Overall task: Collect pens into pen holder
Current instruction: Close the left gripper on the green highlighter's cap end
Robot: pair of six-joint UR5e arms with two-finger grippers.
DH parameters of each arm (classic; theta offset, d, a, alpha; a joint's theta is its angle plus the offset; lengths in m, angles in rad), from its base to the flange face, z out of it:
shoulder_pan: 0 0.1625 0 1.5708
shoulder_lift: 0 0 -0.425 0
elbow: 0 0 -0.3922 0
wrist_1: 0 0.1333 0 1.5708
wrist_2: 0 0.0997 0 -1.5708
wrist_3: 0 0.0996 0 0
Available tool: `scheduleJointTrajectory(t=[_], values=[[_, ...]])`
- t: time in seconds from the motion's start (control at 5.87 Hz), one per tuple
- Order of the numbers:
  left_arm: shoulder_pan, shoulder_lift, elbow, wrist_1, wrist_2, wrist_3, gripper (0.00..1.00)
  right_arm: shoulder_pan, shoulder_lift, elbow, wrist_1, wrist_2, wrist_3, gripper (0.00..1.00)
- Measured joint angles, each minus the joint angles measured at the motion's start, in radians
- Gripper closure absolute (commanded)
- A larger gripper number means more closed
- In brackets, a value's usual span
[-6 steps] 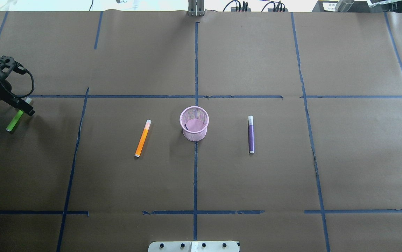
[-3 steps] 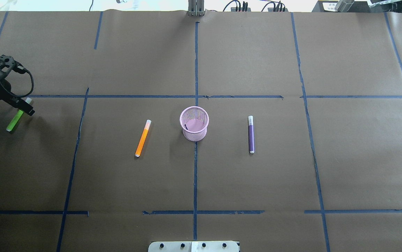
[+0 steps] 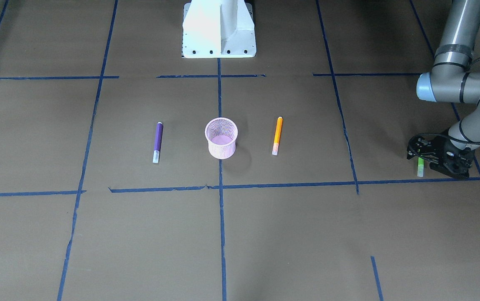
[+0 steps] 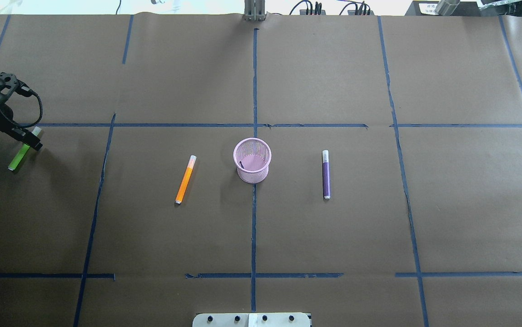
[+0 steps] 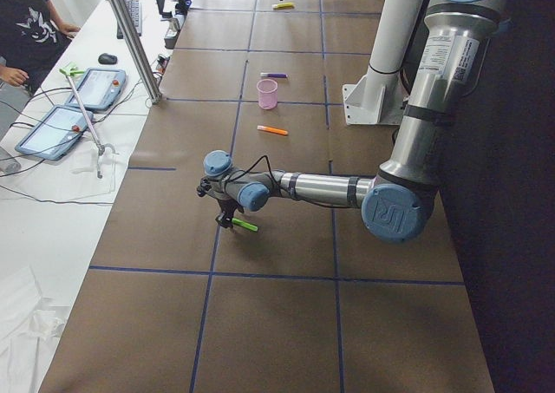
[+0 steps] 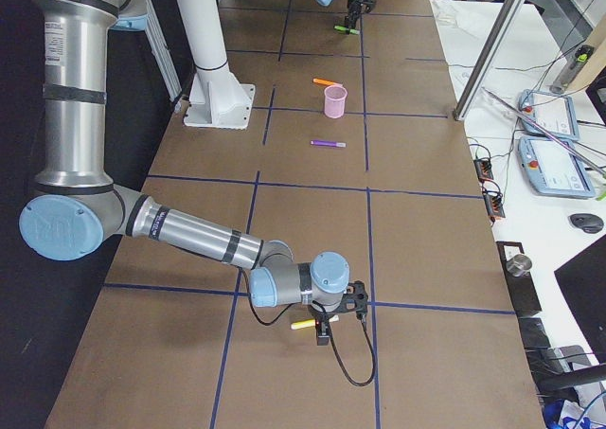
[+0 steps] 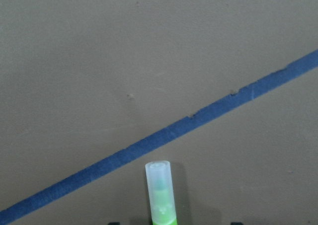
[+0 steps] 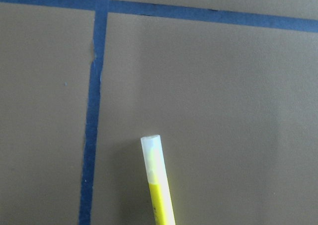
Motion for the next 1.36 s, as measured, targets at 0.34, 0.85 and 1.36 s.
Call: scheduleJointTrajectory(t=[0.34,0.85,1.36], values=[[0.0,0.001,0.0,0.0,0.0,0.0,0.54,0.0,0.0,0.001,0.001,0.0,0.0,0.0],[0.0,0.002,0.001,0.0,0.0,0.0,0.7,0.0,0.0,0.0,0.0,0.001,0.0,0.0],[0.0,0.001,0.001,0.001,0.0,0.0,0.78,0.0,0.0,0.0,0.001,0.001,0.0,0.0]])
